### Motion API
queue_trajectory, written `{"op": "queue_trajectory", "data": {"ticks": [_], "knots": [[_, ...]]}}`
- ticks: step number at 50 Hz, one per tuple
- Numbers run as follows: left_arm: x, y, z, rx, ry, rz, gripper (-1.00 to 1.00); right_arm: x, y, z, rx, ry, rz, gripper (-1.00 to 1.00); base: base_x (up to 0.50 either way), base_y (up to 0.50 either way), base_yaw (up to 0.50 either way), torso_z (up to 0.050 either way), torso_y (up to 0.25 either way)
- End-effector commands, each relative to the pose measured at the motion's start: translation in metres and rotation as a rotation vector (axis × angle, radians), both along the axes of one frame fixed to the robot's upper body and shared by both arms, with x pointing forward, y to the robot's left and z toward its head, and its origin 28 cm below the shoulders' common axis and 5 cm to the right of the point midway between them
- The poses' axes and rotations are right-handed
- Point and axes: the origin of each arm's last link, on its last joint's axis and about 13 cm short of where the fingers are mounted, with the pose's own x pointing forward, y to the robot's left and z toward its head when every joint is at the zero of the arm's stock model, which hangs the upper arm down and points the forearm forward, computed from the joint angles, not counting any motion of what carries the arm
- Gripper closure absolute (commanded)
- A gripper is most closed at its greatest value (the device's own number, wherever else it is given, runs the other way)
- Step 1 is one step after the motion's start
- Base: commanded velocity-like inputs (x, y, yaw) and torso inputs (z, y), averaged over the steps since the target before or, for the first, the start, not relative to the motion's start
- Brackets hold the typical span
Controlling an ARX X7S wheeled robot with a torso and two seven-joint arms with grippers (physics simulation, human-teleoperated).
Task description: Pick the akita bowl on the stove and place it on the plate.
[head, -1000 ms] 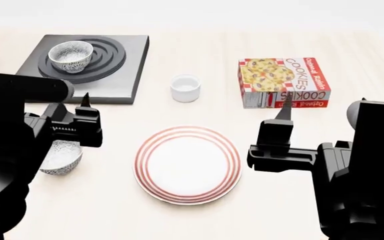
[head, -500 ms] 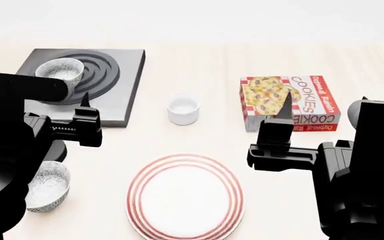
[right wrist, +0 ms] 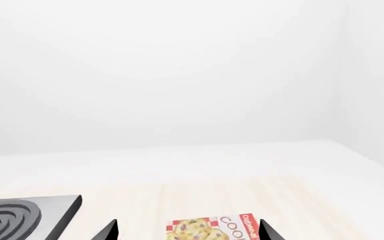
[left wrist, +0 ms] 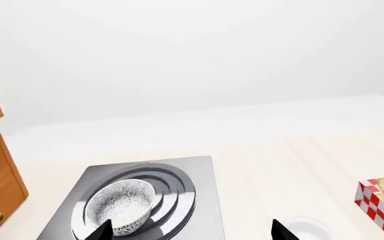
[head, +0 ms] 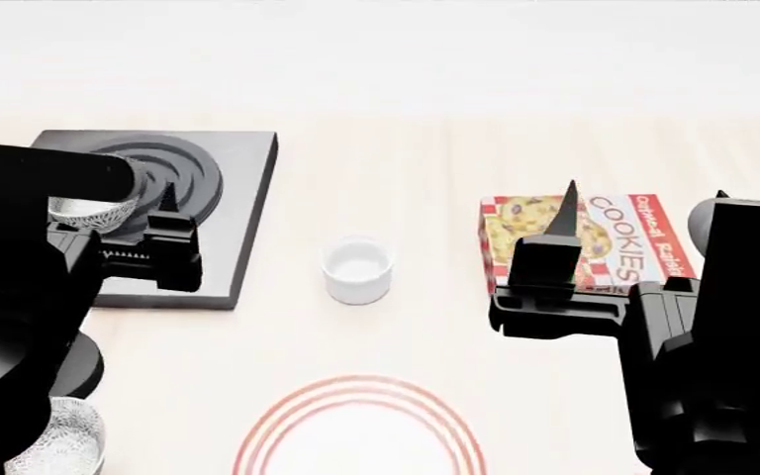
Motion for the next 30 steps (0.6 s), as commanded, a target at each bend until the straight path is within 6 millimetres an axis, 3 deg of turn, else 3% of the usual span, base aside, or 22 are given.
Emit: {"op": "queue_trajectory", "data": {"ticks": [1,30], "knots": [[-0.0007,0.0001,0.0012,0.0,-0.001,0.001,-1.0,-0.0001,0.0,0.0001,-0.001,-0.001,0.001,-1.0,0.3,0.0,0.0,0.0,0.0],[0.0002,0.0002,0.0029,0.015,-0.005,-0.003,-1.0,-0.0003,-0.0003,0.0001,-0.003,-0.002,0.004,-1.0,0.3,0.0,0.0,0.0,0.0]]}}
